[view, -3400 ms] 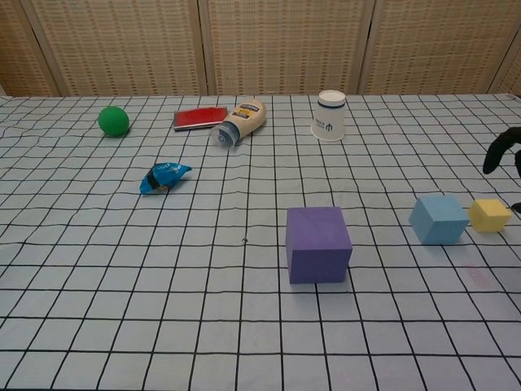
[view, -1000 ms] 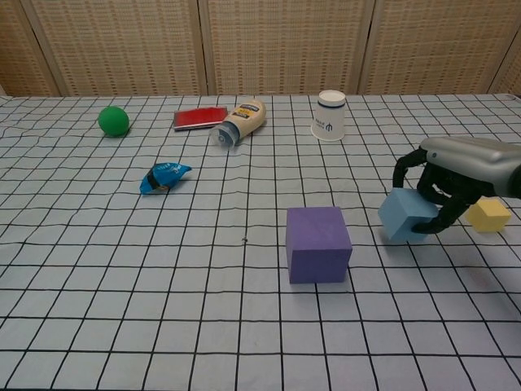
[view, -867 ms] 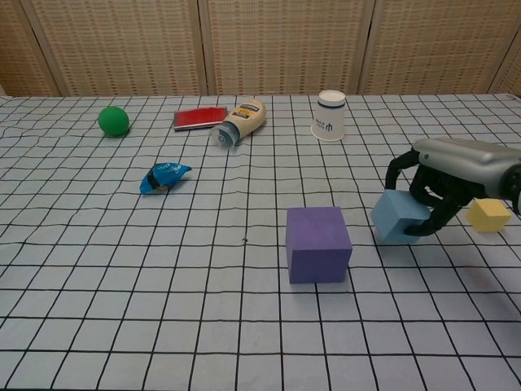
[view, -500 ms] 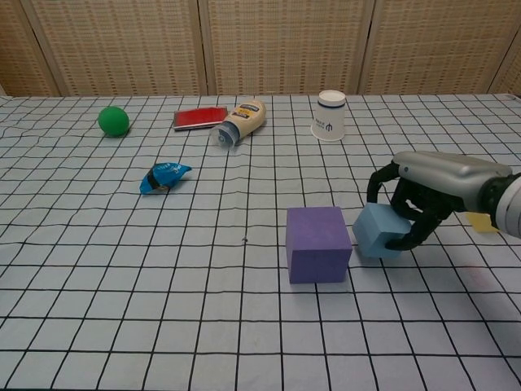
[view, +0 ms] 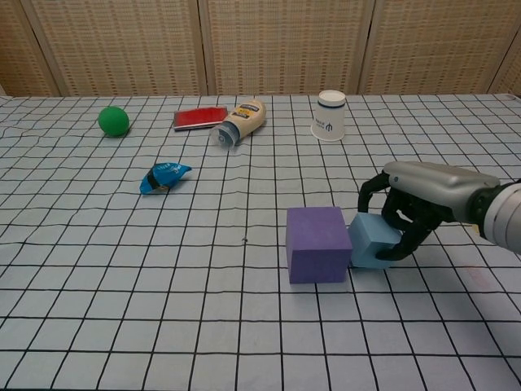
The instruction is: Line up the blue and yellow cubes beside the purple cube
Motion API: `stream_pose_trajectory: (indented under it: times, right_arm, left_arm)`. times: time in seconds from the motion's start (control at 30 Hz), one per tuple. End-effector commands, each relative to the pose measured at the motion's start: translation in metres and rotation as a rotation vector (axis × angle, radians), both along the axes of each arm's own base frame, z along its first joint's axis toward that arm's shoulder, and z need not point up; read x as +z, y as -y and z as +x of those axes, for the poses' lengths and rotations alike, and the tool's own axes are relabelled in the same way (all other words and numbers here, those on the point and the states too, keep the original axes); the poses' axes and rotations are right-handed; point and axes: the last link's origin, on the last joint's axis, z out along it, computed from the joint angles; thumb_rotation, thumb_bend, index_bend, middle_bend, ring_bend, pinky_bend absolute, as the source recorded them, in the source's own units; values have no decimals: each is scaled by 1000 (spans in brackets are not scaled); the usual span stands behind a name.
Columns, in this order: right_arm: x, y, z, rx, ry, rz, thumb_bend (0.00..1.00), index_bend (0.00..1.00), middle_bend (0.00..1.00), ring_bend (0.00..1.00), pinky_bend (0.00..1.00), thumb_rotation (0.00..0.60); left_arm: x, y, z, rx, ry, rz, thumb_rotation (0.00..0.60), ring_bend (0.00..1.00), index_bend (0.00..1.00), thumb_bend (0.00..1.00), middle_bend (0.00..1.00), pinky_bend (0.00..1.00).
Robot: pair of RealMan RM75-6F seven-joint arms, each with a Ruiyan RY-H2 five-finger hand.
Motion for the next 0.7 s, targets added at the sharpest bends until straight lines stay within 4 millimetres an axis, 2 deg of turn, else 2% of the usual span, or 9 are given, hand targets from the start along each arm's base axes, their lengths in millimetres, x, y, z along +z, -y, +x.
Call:
stream_pose_trajectory:
  times: [0.03, 0.6, 0.7]
  right_arm:
    - [-3, -1, 1, -2, 8, 5, 90, 631, 837, 880, 1000, 600]
    - [-15, 0, -3, -1, 23, 0, 90, 631, 837, 880, 1000, 600]
    - [-15, -1, -4, 1, 24, 3, 90, 601, 837, 880, 1000, 600]
  left_arm:
    - [0, 0, 0, 0, 1, 1, 600, 226, 263, 427, 313, 334]
    - [1, 0, 0, 0, 5, 0, 600, 226, 264, 427, 314, 339]
    - [1, 0, 0, 0, 5, 0, 600, 226, 264, 427, 314, 339]
